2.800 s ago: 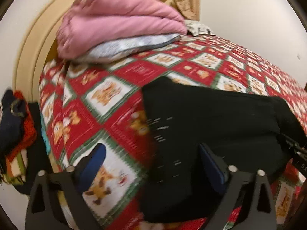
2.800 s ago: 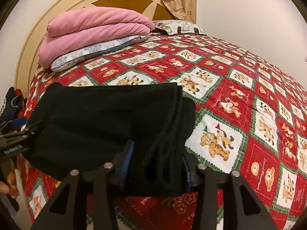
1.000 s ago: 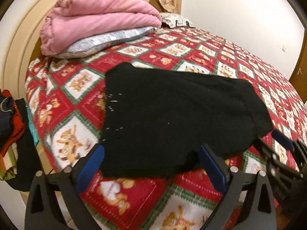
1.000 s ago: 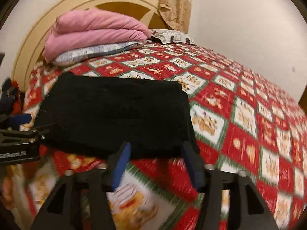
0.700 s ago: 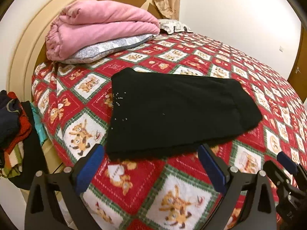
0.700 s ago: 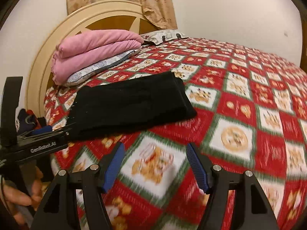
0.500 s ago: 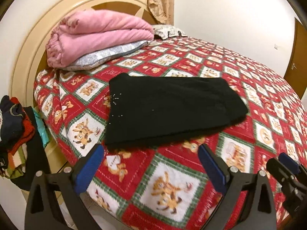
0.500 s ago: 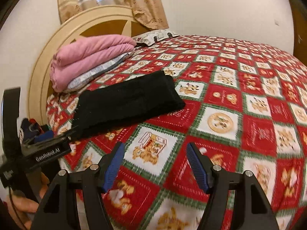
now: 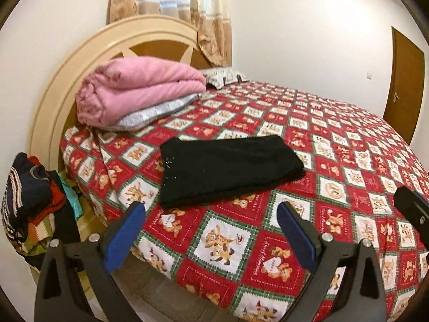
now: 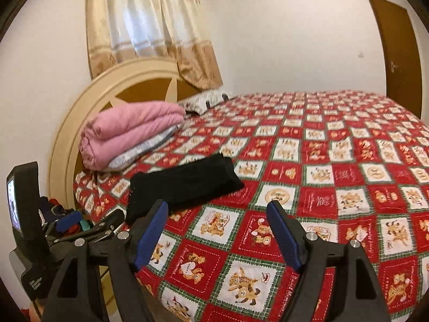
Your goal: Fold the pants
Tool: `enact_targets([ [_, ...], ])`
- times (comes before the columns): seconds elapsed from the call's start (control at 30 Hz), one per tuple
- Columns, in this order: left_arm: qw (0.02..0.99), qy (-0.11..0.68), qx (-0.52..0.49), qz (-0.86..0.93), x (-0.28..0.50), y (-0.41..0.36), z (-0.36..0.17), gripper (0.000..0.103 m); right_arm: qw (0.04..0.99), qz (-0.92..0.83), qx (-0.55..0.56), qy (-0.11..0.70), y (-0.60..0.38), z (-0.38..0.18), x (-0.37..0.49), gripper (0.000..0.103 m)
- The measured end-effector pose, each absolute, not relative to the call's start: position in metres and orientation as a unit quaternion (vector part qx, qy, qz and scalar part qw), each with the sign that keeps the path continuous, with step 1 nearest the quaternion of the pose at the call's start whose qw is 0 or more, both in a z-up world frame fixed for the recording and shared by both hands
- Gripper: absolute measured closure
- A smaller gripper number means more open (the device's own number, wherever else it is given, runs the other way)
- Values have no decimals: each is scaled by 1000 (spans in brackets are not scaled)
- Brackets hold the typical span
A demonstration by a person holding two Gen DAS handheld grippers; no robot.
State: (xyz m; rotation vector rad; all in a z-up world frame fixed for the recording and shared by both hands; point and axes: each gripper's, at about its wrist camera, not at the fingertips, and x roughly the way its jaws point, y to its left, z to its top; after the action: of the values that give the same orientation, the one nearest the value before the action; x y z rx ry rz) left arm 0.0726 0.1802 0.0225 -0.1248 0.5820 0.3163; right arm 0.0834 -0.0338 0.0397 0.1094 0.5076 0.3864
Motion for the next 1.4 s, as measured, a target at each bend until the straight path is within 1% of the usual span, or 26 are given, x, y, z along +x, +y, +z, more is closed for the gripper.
enact_targets([
  [0.23,948,272,-55,157,50,174,29,0,950,204,49,232,-28,48,58,25],
  [0.43,945,289,-54,145,41,170,23,0,954,185,29,234,-24,53,42,25],
  [0.6,941,312,-73,113,35,167,21,0,957,172,35,232,-28,57,27,25],
  [0.73,950,284,-65,111,19,164,34,0,963,161,50,209,-32,68,11,25],
  [0.9,959,243,-51,138,0,167,56,0,972,163,47,163,-29,84,-14,25],
  [1.0,960,234,-55,147,-4,171,62,0,974,166,36,147,-24,90,-25,18],
  [1.03,960,232,-55,149,-5,172,63,0,975,166,32,142,-22,91,-27,18],
  [1.3,964,219,-65,139,-8,171,63,0,973,170,41,150,-25,88,-26,18],
  [1.4,963,223,-53,144,-7,167,63,0,973,169,49,153,-30,86,-25,18],
])
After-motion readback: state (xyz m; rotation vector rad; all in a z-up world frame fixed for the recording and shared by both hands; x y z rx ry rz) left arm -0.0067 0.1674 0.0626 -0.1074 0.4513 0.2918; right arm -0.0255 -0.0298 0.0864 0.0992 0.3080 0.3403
